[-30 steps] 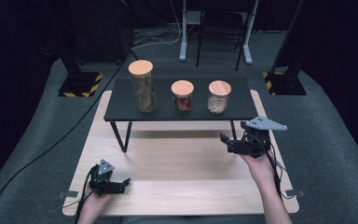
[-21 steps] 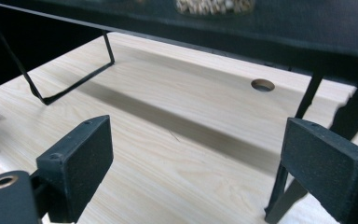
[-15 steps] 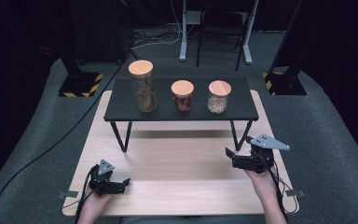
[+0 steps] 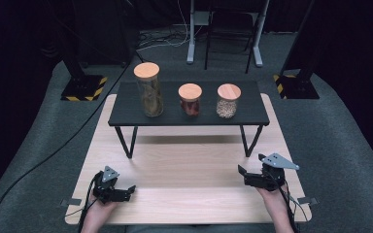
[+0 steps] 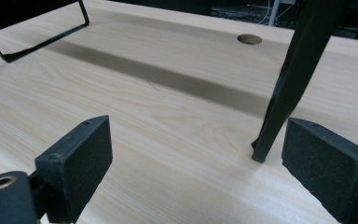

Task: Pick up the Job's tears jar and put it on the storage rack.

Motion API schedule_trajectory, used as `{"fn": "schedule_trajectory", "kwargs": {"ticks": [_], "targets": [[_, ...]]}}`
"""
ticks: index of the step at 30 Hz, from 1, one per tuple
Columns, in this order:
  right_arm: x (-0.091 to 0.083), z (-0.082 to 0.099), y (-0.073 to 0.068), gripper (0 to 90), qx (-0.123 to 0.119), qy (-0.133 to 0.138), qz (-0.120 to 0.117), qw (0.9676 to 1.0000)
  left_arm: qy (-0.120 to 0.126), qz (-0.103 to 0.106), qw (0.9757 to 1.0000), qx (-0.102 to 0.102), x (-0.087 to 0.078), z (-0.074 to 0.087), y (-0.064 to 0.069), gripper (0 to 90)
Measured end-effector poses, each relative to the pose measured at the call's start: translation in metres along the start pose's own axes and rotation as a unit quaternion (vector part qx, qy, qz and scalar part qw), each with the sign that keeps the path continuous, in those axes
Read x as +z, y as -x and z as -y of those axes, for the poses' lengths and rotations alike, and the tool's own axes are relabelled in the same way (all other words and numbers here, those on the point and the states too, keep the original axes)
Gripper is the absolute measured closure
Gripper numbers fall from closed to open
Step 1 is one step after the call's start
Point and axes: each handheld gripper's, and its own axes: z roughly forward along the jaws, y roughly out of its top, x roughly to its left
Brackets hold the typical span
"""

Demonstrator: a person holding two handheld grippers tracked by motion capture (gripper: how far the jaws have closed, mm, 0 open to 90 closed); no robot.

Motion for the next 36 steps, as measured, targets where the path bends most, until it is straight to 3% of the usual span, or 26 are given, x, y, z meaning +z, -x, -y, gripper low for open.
{"fn": "schedule_trajectory", "kwargs": {"ticks": [7, 23, 36], "targets": [[0.008, 0.021, 0.004, 8.2, 0.01, -0.01, 0.003, 0.9999, 0.0, -0.001, 1.0, -0.001, 0.0, 0.0, 0.0, 2.0], [0.018, 0.048, 0.018, 8.5, 0.032, -0.031, 0.009, 0.999, 0.0, -0.002, 1.0, -0.002, 0.0, 0.0, 0.0, 2.0], [0.032, 0.056, 0.019, 8.5, 0.032, -0.081, -0.009, 0.9962, 0.0, -0.003, 1.0, -0.003, 0.0, 0.0, 0.001, 2.0]]}}
